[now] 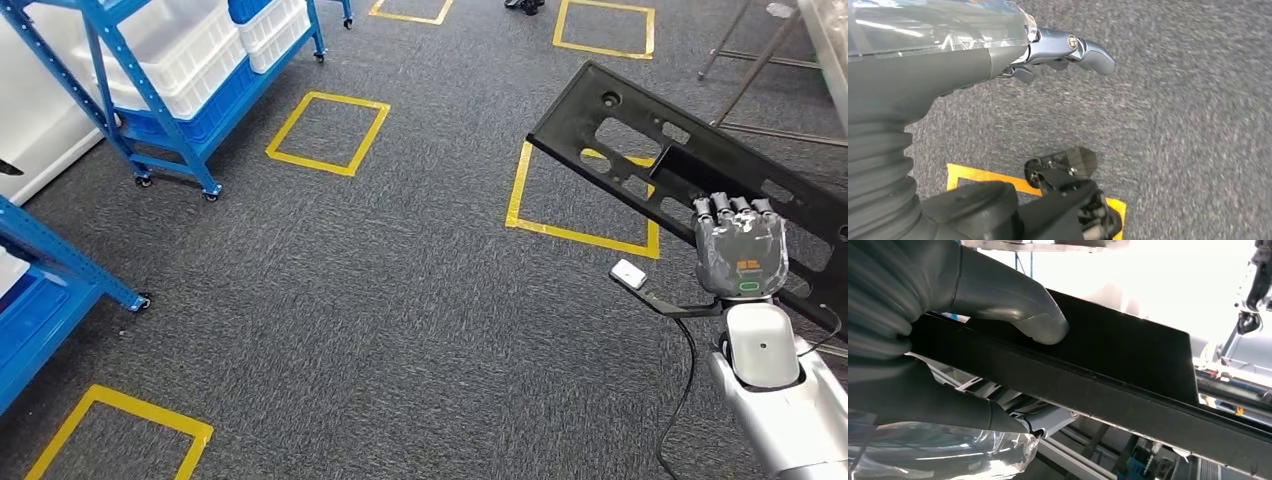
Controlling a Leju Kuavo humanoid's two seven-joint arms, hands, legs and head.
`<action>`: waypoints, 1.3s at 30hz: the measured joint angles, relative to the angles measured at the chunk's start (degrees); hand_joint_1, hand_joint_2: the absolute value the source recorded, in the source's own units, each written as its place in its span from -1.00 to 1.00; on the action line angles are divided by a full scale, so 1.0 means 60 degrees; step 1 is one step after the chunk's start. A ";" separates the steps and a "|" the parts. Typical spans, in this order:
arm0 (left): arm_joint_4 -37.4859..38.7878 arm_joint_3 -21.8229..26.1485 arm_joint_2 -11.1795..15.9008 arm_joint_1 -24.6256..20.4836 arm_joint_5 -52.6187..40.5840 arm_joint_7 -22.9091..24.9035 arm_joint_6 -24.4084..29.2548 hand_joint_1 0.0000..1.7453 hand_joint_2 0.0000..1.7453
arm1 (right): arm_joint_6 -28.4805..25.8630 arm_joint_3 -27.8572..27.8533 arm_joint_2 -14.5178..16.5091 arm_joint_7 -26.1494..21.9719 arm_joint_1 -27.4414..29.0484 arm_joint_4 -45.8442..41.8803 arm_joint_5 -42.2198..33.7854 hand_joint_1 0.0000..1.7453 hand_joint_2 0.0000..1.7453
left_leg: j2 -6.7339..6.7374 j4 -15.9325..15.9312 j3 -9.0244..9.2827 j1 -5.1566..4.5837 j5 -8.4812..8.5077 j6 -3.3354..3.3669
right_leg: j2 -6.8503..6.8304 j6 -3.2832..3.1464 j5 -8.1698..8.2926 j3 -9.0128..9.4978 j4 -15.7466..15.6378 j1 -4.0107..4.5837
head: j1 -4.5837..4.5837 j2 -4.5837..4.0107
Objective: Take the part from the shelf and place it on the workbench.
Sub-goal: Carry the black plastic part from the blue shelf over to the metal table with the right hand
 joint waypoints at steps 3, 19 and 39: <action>0.0000 -0.0011 -0.0006 0.0029 0.0007 -0.0004 -0.0055 -1.00 1.00 | 0.0000 0.0008 -0.0073 -0.0183 0.0040 0.0005 0.0000 1.00 1.00 | -0.0694 0.1478 -0.0644 0.0056 -0.0845 -0.0026 | 0.0292 -0.0164 0.0028 -0.0003 -0.0021 0.0020 | -0.0003 0.0001; 0.0000 -0.0057 -0.0045 0.0084 0.0138 0.0117 -0.0031 -1.00 1.00 | 0.0000 0.0003 0.0034 -0.0722 0.0095 0.0459 0.0000 1.00 1.00 | -0.0852 -0.0567 0.0072 -0.0077 0.0550 0.0605 | 0.0388 0.0202 -0.0773 -0.1017 0.1677 0.0086 | 0.0004 -0.0001; -0.0003 -0.0060 -0.0073 0.0087 0.0186 0.0074 -0.0005 -1.00 1.00 | -0.0004 0.0000 0.0187 -0.1331 -0.0530 0.1332 -0.0062 1.00 1.00 | -0.1150 0.1538 -0.0905 0.0039 -0.0201 0.0201 | 0.0965 -0.0101 0.0028 0.0091 -0.0058 0.0045 | 0.0001 -0.0002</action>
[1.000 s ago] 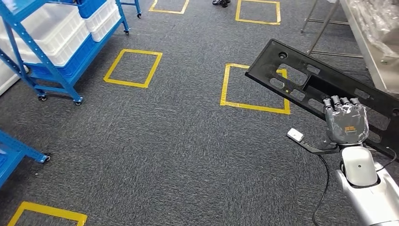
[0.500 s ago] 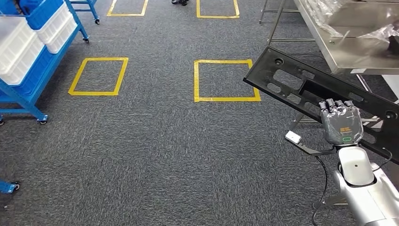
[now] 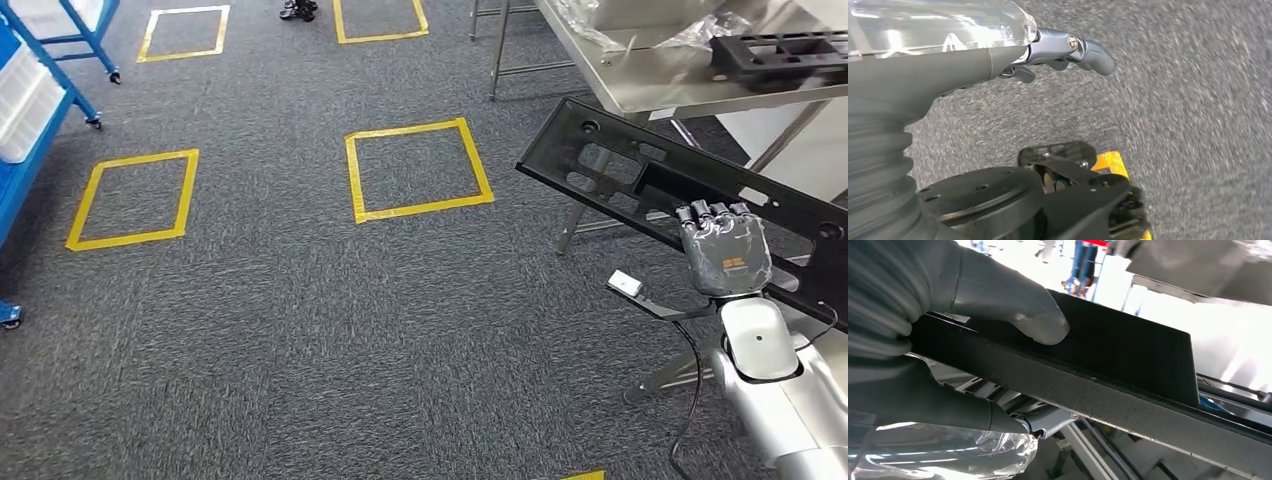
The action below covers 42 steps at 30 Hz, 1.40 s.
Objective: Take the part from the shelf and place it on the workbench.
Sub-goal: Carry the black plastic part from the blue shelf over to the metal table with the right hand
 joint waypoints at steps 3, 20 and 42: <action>0.0002 0.0000 0.0008 0.0017 -0.0005 0.0003 0.0002 -1.00 1.00 | 0.0000 -0.0005 0.0029 -0.0028 -0.0061 0.0112 0.0000 1.00 1.00 | -0.0726 -0.1429 0.0574 0.0005 0.0590 0.0089 | 0.0381 0.0115 0.0048 -0.0081 0.0015 -0.0048 | 0.0000 0.0001; -0.0001 -0.0091 -0.0001 -0.0032 -0.0093 0.0086 -0.0049 -1.00 1.00 | -0.0002 -0.0488 0.0362 0.0118 -0.0103 0.0587 0.0056 1.00 1.00 | 0.1260 -0.1718 0.0776 -0.0178 0.0551 0.0101 | -0.1264 0.0186 -0.0023 0.0048 -0.0068 0.0081 | 0.0006 0.0000; 0.0000 -0.0128 0.0043 0.0066 -0.0008 0.0128 -0.0022 -1.00 1.00 | -0.0005 -0.0167 0.0656 0.0617 -0.0085 0.1129 0.0058 1.00 1.00 | 0.0359 -0.1902 0.0692 -0.0009 0.0854 0.0365 | -0.0670 0.0434 -0.0984 -0.1187 0.2130 -0.0028 | 0.0006 0.0001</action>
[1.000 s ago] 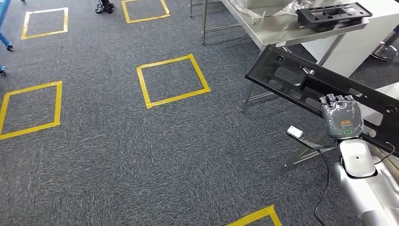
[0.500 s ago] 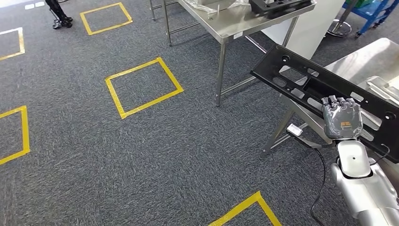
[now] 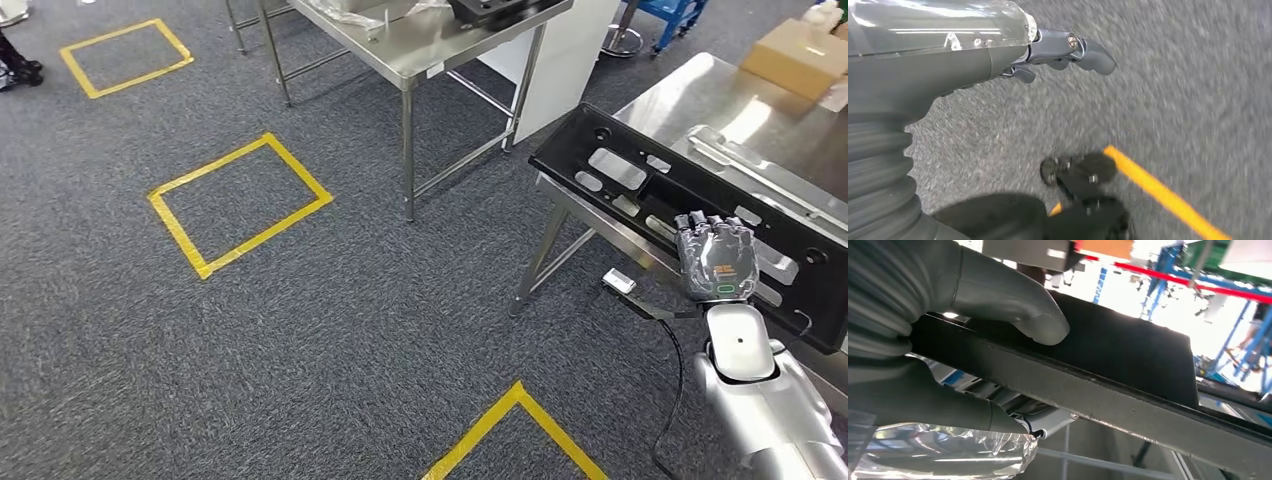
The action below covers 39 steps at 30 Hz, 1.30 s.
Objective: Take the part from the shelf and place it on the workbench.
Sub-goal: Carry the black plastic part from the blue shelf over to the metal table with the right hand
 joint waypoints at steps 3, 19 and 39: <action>-0.0001 0.0000 -0.0008 0.0010 -0.0001 0.0008 -0.0002 -1.00 1.00 | 0.0002 0.0031 -0.0001 0.0029 0.0039 0.0056 0.0000 1.00 1.00 | 0.0386 0.0025 0.0011 -0.0003 -0.0053 -0.0035 | -0.0159 0.0042 0.0355 0.0293 -0.0337 -0.0025 | 0.0000 0.0001; -0.0001 -0.0023 0.0001 0.0008 0.0058 0.0074 0.0005 -1.00 1.00 | -0.0002 -0.0297 0.0409 -0.1317 0.0581 0.0021 -0.0689 1.00 1.00 | -0.0057 0.2095 -0.0860 0.0005 -0.0831 -0.0423 | 0.0261 -0.0552 0.1009 0.1374 -0.2325 0.0107 | -0.0003 -0.0002; -0.0001 -0.0033 0.0029 -0.0033 0.0152 0.0382 -0.0506 -1.00 1.00 | -0.0002 -0.1282 0.1058 -0.2549 0.0250 0.0570 -0.1011 1.00 1.00 | -0.0270 0.0252 -0.0184 -0.0091 -0.0050 -0.0187 | 0.0338 -0.0301 0.1071 0.1305 -0.2321 0.0102 | -0.0003 0.0000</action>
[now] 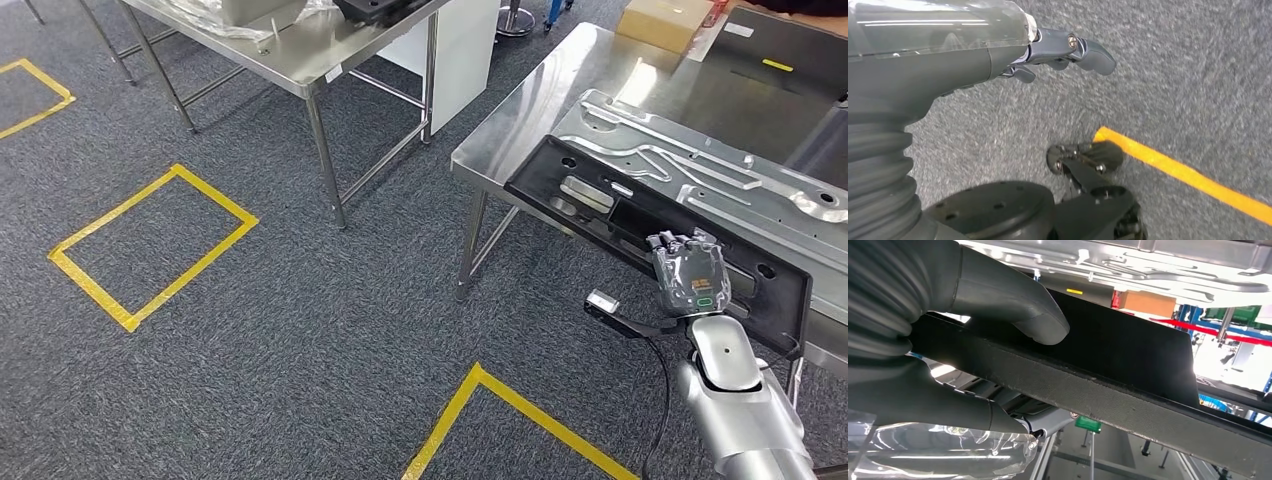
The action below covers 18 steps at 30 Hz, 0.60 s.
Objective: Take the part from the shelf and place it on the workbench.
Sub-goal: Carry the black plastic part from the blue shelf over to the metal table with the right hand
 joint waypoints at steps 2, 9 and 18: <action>0.0000 0.0000 0.0003 -0.0001 0.0002 -0.0005 -0.0104 -1.00 1.00 | 0.0000 -0.0008 0.0049 0.0041 -0.0002 0.0043 0.0070 1.00 1.00 | 0.0014 -0.0050 0.0004 -0.0014 -0.0003 0.0107 | -0.0005 0.0079 0.0105 0.0014 0.0049 0.0005 | 0.0002 0.0001; 0.0000 -0.0023 -0.0004 0.0051 -0.0064 -0.0006 -0.0279 -1.00 1.00 | 0.0000 -0.0135 0.0079 0.0169 0.0032 0.0051 0.0210 1.00 1.00 | 0.0139 -0.0424 0.0379 0.0152 -0.0067 0.0200 | -0.0307 0.0247 -0.0824 -0.1256 0.2340 -0.0139 | 0.0029 0.0000; 0.0018 -0.0057 0.0026 0.0061 -0.0130 0.0075 -0.0365 -1.00 1.00 | -0.0009 -0.0249 0.0057 0.0320 0.0205 0.0104 0.0336 1.00 1.00 | 0.0285 -0.0138 0.0786 0.0405 -0.0605 -0.0622 | -0.0449 0.0078 -0.0198 -0.0235 0.0244 -0.0331 | 0.0036 0.0000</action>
